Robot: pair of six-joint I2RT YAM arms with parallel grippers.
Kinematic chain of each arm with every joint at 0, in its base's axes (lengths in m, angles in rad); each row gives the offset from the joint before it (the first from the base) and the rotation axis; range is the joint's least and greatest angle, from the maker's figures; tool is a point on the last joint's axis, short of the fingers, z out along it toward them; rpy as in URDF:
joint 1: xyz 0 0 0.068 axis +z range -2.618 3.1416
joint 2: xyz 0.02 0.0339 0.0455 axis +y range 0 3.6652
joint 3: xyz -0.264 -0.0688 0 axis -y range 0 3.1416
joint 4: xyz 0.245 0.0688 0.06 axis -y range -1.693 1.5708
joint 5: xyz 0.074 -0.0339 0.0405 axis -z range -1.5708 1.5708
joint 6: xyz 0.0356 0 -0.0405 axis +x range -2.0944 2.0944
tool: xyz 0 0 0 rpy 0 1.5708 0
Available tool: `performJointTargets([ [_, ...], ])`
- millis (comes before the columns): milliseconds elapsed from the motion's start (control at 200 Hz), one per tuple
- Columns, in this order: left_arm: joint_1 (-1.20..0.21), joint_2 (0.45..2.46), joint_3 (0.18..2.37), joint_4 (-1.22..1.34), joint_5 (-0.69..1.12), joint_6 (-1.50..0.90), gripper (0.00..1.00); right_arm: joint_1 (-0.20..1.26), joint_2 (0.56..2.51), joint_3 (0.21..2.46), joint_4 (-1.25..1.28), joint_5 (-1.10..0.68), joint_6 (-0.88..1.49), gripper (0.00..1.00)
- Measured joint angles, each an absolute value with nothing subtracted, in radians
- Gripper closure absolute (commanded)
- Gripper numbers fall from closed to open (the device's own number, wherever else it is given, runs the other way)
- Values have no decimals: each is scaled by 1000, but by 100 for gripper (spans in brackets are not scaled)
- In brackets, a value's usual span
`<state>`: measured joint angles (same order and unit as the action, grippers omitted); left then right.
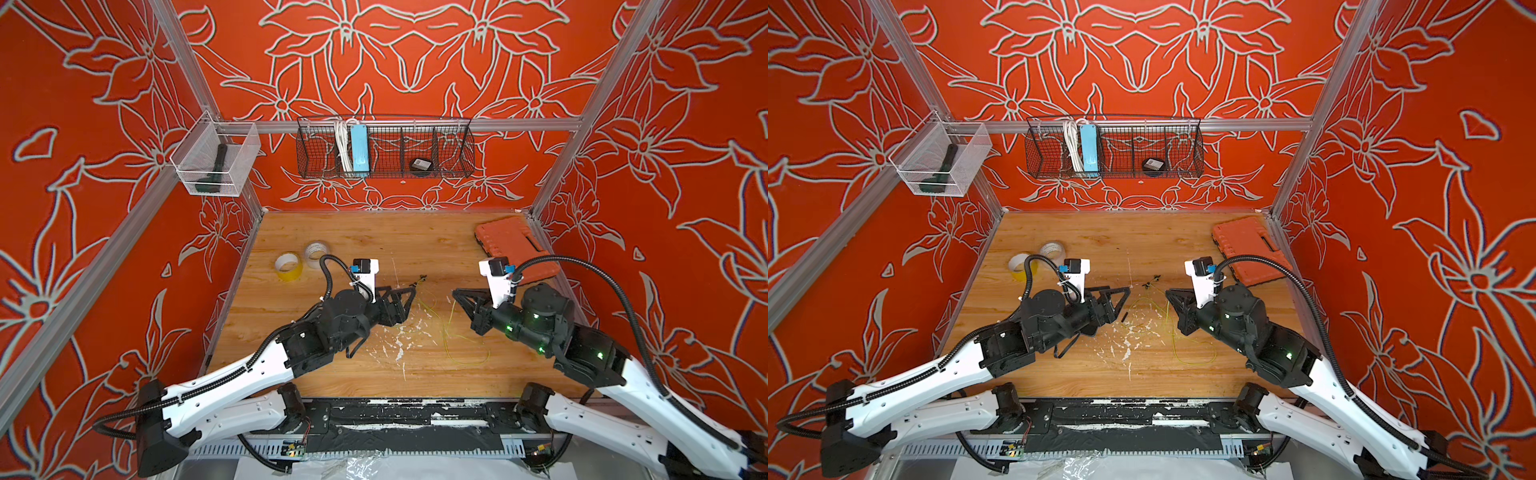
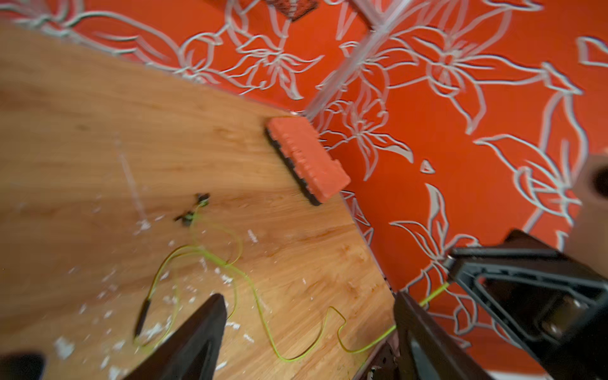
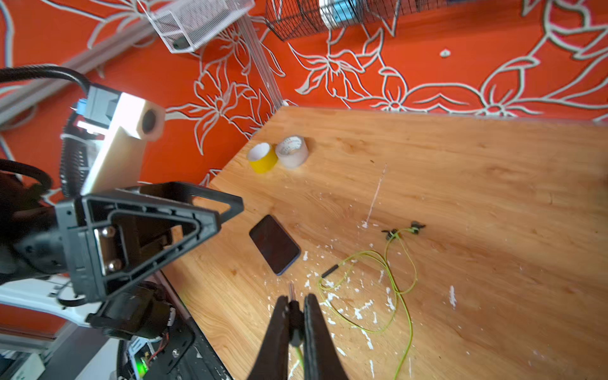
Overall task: Plug wired earphones into phones
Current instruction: Pick up the wired earphone from the center of the board, then pick up the phone at the center of the board.
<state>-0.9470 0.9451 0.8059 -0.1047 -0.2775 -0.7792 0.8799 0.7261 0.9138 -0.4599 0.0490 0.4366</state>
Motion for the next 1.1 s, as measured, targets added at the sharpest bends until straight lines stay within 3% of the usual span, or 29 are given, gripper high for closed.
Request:
performJointTargets([
  [305,-654,1260,820,-510,-221,-1126,17,880,813,714,-350,-74,563,100],
  [671,-544,1626,1079,-821,-172,-1357,15,880,897,598,-229,-162,656,100],
  [1101,-464,1728,1107,-899,-113,-1511,6,880,915,593,-202,-192,666,100],
])
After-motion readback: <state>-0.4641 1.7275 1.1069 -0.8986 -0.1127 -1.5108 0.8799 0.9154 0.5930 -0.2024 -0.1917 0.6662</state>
